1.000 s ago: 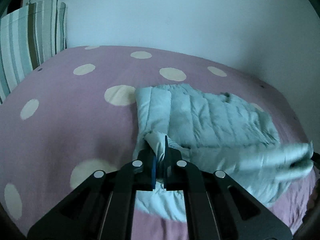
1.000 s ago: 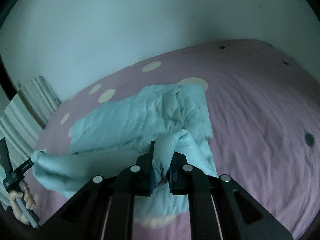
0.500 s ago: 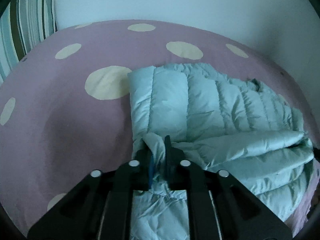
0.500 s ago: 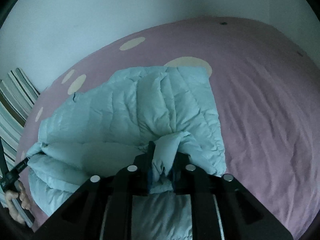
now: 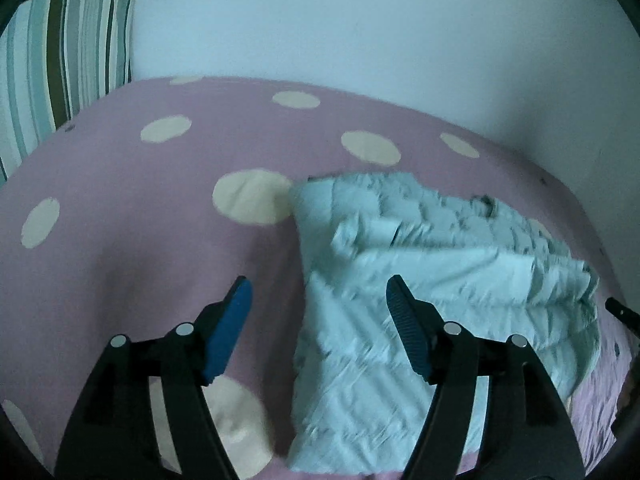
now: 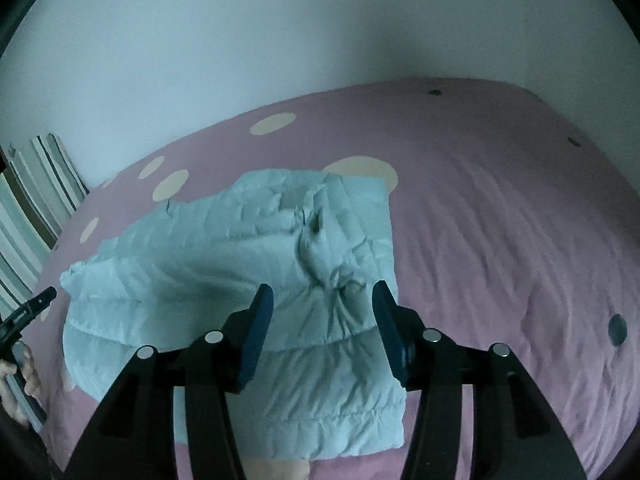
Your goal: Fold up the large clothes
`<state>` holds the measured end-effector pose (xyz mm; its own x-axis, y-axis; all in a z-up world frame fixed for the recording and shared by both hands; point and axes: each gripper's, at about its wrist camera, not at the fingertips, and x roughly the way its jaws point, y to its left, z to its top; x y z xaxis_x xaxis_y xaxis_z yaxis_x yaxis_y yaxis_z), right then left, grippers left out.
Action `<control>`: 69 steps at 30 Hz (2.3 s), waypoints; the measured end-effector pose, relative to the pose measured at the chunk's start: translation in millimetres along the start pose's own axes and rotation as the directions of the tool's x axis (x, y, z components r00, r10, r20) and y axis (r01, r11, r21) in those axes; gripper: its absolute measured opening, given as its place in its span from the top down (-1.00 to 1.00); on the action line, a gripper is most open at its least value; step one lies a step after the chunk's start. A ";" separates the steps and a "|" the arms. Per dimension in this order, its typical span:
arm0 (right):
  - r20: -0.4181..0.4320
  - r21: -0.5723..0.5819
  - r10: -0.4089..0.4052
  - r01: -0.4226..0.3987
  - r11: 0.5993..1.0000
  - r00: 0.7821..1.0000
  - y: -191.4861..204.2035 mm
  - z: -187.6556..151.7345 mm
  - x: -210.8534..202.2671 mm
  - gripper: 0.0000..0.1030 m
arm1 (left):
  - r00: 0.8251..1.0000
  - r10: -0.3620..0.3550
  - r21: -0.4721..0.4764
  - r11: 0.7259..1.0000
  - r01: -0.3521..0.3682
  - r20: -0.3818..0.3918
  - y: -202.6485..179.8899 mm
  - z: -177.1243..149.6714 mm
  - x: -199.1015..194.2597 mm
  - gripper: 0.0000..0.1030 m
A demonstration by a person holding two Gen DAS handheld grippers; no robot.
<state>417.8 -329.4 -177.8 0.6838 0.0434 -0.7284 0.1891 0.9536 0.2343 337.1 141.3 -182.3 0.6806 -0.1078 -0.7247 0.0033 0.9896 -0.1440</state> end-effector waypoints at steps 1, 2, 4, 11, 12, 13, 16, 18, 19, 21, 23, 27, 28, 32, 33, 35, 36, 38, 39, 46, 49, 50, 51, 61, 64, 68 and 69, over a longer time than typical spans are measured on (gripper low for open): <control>-0.002 -0.004 0.004 -0.004 1.000 1.000 1.5 0.4 2.7 -0.01 | 1.000 0.000 0.004 1.000 0.000 -0.012 2.9 -3.4 1.5 -0.35; -0.008 -0.015 0.015 -0.015 1.000 1.000 2.7 2.2 6.0 -0.01 | 1.000 0.000 0.011 1.000 0.001 -0.022 4.6 -5.3 3.5 -0.35; -0.017 -0.025 0.030 -0.031 0.999 0.999 6.1 6.1 13.9 -0.01 | 0.999 -0.012 0.032 0.999 0.013 -0.038 4.4 -6.0 9.7 -0.35; -0.050 -0.051 0.038 -0.041 0.998 0.998 10.5 21.4 52.5 -0.01 | 0.997 -0.016 0.126 0.992 0.025 -0.073 -6.4 3.3 40.0 -0.36; -0.054 -0.061 0.030 -0.034 0.998 0.998 11.6 23.4 58.4 -0.01 | 0.997 -0.016 0.125 0.992 0.026 -0.081 -6.6 5.2 45.4 -0.36; -0.058 -0.067 0.027 -0.031 0.997 0.998 12.3 25.0 63.0 -0.01 | 0.996 -0.015 0.121 0.992 0.026 -0.092 -6.1 7.6 52.0 -0.36; -0.073 -0.076 0.030 -0.036 0.996 0.997 13.9 28.3 73.3 -0.01 | 0.994 -0.024 0.114 0.993 0.036 -0.110 -4.5 12.5 64.2 -0.36; -0.081 -0.083 0.026 -0.032 0.996 0.996 15.0 28.7 78.1 -0.01 | 0.992 -0.031 0.115 0.992 0.045 -0.121 -4.2 15.0 70.5 -0.36; -0.085 -0.086 0.021 -0.029 0.996 0.996 15.1 28.8 80.0 -0.01 | 0.991 -0.038 0.116 0.992 0.053 -0.128 -4.2 16.0 73.8 -0.36; -0.099 -0.096 0.016 -0.025 0.995 0.995 16.6 26.8 85.3 0.10 | 0.988 -0.045 0.117 0.991 0.062 -0.146 -5.4 16.8 79.8 -0.27; -0.109 -0.107 -0.001 -0.010 0.994 0.994 17.9 24.2 89.5 0.34 | 0.984 -0.052 0.128 0.989 0.074 -0.170 -8.2 16.5 86.2 -0.12; -0.113 -0.089 0.001 -0.011 0.996 0.994 15.1 18.8 92.8 0.68 | 0.979 -0.060 0.156 0.984 0.092 -0.196 -15.6 13.3 93.8 0.40; -0.111 -0.085 0.002 -0.012 0.996 0.994 14.5 17.8 92.6 0.70 | 0.979 -0.054 0.161 0.983 0.086 -0.195 -17.4 12.5 94.1 0.44; -0.087 -0.082 -0.004 -0.003 0.997 0.996 15.6 13.4 85.9 0.86 | 0.985 -0.014 0.208 0.977 0.050 -0.171 -26.8 10.4 90.6 0.76; -0.077 -0.079 -0.006 0.000 0.997 0.997 15.8 12.1 82.3 0.87 | 0.987 -0.007 0.215 0.976 0.042 -0.163 -28.2 10.4 88.2 0.85; -0.059 -0.073 -0.008 0.004 0.997 0.998 16.1 10.2 75.3 0.89 | 0.990 0.001 0.222 0.975 0.031 -0.141 -30.5 10.7 79.9 0.90; -0.046 -0.070 -0.008 0.005 0.998 0.999 16.2 9.0 70.1 0.90 | 0.991 0.001 0.221 0.975 0.028 -0.131 -31.2 11.1 76.2 0.91; -0.023 -0.066 -0.005 0.004 0.998 1.000 16.2 7.5 59.3 0.91 | 0.995 0.007 0.221 0.975 0.015 -0.101 -32.0 12.3 64.7 0.92; -0.010 -0.064 -0.003 0.002 0.998 1.000 16.8 6.9 53.3 0.91 | 0.996 0.010 0.222 0.975 0.010 -0.087 -32.7 12.7 59.1 0.92; 0.097 -0.074 0.024 -0.017 0.997 0.995 23.7 19.7 14.5 0.91 | 1.000 -0.002 0.210 0.978 -0.002 0.020 -37.0 30.5 17.8 0.93; 0.122 -0.082 0.022 -0.012 0.997 0.992 27.9 38.9 15.6 0.91 | 0.999 0.010 0.209 0.978 -0.020 0.050 -40.8 49.8 15.3 0.93; 0.129 -0.080 0.021 -0.011 0.997 0.991 28.8 48.2 19.2 0.91 | 0.998 0.017 0.210 0.977 -0.029 0.057 -42.1 58.2 17.4 0.93; 0.133 -0.075 0.021 -0.011 0.997 0.991 29.3 56.3 23.4 0.91 | 0.998 0.023 0.207 0.978 -0.036 0.065 -44.7 66.1 20.3 0.93; 0.048 -0.031 -0.017 0.018 0.999 0.999 32.4 120.8 110.9 0.91 | 0.990 0.140 0.189 0.972 -0.139 0.004 -66.1 134.6 108.5 0.94; -0.008 -0.033 -0.042 0.042 0.999 0.999 29.3 117.8 142.1 0.91 | 0.984 0.173 0.187 0.969 -0.161 -0.049 -63.9 129.0 140.5 0.94; -0.062 -0.022 -0.067 0.066 0.998 0.996 23.5 106.5 172.5 0.91 | 0.976 0.198 0.183 0.967 -0.179 -0.095 -60.1 113.0 170.5 0.94; -0.068 -0.024 -0.073 0.071 0.997 0.995 23.1 104.3 176.3 0.91 | 0.973 0.205 0.193 0.964 -0.183 -0.102 -60.4 107.8 178.1 0.93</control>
<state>616.3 -330.8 -233.7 0.6189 -0.0058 -0.7854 0.2205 0.9611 0.1666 537.1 72.6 -230.0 0.5881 0.0885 -0.8039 0.0199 0.9921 0.1238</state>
